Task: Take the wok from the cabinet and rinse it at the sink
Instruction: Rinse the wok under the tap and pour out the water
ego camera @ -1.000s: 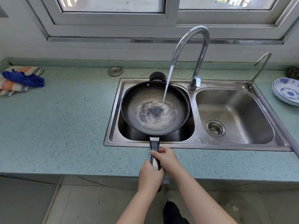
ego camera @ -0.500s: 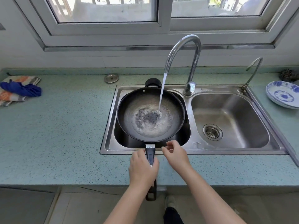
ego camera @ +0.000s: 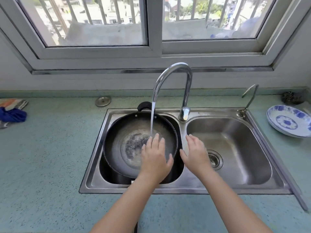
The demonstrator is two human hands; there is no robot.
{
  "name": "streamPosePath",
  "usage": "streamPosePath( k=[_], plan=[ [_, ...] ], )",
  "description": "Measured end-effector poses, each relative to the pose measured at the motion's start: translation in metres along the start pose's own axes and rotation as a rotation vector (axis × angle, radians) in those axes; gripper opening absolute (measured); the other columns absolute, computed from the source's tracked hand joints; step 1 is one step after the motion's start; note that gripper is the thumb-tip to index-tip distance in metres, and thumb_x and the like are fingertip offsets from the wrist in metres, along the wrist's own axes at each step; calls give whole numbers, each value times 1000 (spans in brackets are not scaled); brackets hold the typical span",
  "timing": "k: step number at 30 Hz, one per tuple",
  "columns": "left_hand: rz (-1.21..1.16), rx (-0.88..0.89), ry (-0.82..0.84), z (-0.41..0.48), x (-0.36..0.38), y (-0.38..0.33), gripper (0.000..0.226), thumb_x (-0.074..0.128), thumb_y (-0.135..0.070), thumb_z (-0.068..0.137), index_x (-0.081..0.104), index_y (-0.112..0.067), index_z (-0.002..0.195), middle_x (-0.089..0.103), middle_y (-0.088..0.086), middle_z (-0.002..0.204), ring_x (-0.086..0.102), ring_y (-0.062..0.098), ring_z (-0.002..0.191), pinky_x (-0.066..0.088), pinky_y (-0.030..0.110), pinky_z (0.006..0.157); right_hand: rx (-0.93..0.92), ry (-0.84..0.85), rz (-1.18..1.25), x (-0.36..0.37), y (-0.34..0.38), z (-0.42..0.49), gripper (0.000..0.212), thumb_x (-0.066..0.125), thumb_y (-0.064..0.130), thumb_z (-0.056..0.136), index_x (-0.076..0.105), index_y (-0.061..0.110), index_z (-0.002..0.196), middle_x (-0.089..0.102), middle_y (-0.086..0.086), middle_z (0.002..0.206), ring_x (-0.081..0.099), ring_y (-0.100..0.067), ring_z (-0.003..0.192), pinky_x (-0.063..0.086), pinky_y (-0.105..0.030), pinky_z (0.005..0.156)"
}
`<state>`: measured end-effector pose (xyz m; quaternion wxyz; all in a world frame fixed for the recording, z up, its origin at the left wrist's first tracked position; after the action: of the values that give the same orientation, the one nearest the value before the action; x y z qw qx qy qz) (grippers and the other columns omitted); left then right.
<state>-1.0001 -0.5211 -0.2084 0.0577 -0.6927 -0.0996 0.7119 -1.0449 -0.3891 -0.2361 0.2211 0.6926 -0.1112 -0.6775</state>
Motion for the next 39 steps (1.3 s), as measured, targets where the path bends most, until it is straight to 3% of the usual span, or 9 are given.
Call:
streamPosePath(
  k=[3,8,14,20,22,26,30,35,39],
  plan=[
    [30,13,-5,23,4,-14,53,57,-38,62,69,-9,105,69,15,113,66,32,103,55,47,78,-8,70,-112,-4,-8,27,65,50,33,89,28,7,145,28,-11,153,23,-29,141,22,-46,115],
    [48,-23,2,46,14,-18,55,60,-37,61,68,-7,106,68,17,113,66,33,103,55,47,80,-62,162,-260,-1,-8,64,69,41,37,94,10,12,149,8,-2,159,5,-27,146,11,-49,116],
    [56,-30,-36,67,18,-19,54,61,-33,59,68,-6,105,68,17,113,66,34,103,56,48,80,-118,208,-343,11,-12,92,70,39,38,94,6,11,150,4,-1,160,2,-28,146,11,-53,115],
    [76,-34,-57,75,24,-20,54,62,-34,58,69,-6,104,69,16,111,67,32,102,56,47,79,-122,175,-277,20,-17,96,70,43,33,93,10,10,149,8,-2,159,1,-25,147,9,-55,115],
    [77,-33,-51,76,28,-21,54,62,-34,59,69,-7,105,69,16,112,66,32,103,56,47,79,-100,174,-248,26,-21,94,72,50,30,89,16,9,149,13,-3,159,6,-26,146,12,-57,113],
    [68,-26,-36,75,35,-22,53,61,-33,60,68,-6,106,68,16,114,66,32,103,56,47,81,-92,95,-236,32,-24,95,77,76,22,65,48,2,133,48,-10,142,43,-35,131,36,-66,95],
    [74,-33,-29,71,34,-21,52,62,-33,58,70,-7,103,69,16,111,67,31,101,56,46,78,-100,53,-271,31,-23,93,80,82,21,55,55,1,128,55,-10,136,52,-35,123,43,-66,87],
    [48,-33,-31,60,32,-15,51,63,-29,59,68,-5,104,68,18,113,66,33,103,56,48,79,-74,111,-259,40,-27,84,78,70,22,73,36,4,141,33,-6,152,34,-32,138,27,-66,102],
    [60,-54,-29,47,30,-2,51,60,-29,59,69,-4,103,68,18,111,67,33,101,56,46,78,-51,166,-208,37,-23,85,72,49,28,89,13,11,149,4,2,160,4,-23,147,6,-58,113]
  ],
)
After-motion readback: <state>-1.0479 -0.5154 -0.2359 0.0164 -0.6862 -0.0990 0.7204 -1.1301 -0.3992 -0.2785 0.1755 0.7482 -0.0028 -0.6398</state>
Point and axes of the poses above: each hand's wrist, its own z-axis towards the middle knuckle, its own x-axis out of the palm, y = z × x, the point moved 8 cm from there along z, towards the middle knuckle
